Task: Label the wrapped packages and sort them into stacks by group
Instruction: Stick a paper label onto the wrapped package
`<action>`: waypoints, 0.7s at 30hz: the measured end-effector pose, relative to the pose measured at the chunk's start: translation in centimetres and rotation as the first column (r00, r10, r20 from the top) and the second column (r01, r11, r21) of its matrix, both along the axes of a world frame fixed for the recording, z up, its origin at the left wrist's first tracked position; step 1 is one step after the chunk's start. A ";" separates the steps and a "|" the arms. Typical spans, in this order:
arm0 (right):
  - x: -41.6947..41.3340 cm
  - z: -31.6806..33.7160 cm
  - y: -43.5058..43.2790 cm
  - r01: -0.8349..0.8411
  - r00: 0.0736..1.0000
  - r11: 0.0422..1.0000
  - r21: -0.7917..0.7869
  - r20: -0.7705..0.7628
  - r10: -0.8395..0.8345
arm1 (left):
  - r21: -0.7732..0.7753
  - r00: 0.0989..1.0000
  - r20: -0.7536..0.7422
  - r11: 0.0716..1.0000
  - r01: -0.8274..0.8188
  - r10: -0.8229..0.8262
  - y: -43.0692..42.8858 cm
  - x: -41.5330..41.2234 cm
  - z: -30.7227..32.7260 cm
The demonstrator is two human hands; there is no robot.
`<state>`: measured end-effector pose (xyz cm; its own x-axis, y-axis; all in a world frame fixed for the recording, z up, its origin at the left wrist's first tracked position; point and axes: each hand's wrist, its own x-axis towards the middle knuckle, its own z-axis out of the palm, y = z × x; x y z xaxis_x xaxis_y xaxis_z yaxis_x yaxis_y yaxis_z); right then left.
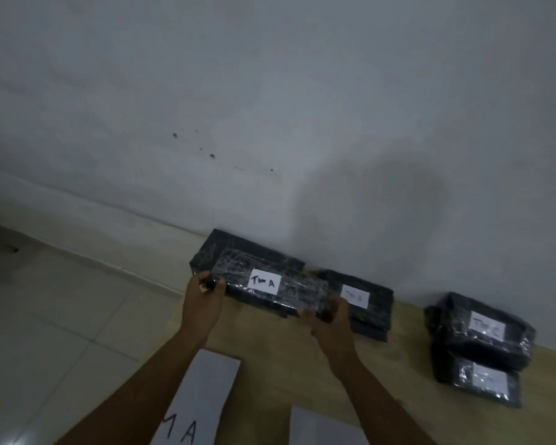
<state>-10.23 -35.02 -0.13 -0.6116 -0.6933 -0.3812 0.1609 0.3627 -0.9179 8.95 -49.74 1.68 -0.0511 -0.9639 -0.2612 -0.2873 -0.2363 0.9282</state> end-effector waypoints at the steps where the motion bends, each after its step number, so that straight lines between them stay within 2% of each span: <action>1: 0.0 -0.1 -1.5 -0.022 0.999 1.000 0.013 -0.026 0.023 | -0.002 1.000 0.019 1.000 -0.008 0.008 -1.1 0.2 -0.1; 7: -0.3 -1.5 -8.7 -0.074 0.978 0.993 0.094 -0.187 0.091 | -0.006 0.999 0.035 1.000 0.005 -0.005 -7.4 0.4 -0.9; 14: -1.2 -3.3 -11.1 0.026 0.942 0.991 0.134 -0.334 0.020 | 0.038 0.966 0.130 0.975 0.220 -0.223 -10.3 -0.2 -1.6; 18: -1.4 -3.2 -11.1 0.007 0.943 0.987 0.162 -0.330 0.047 | 0.069 0.946 0.194 0.966 0.250 -0.259 -10.3 -1.0 -0.6; 21: -1.3 -2.7 -10.3 0.004 0.951 0.989 0.147 -0.307 0.042 | -0.004 0.951 0.253 0.983 0.182 -0.175 -9.0 -1.4 0.3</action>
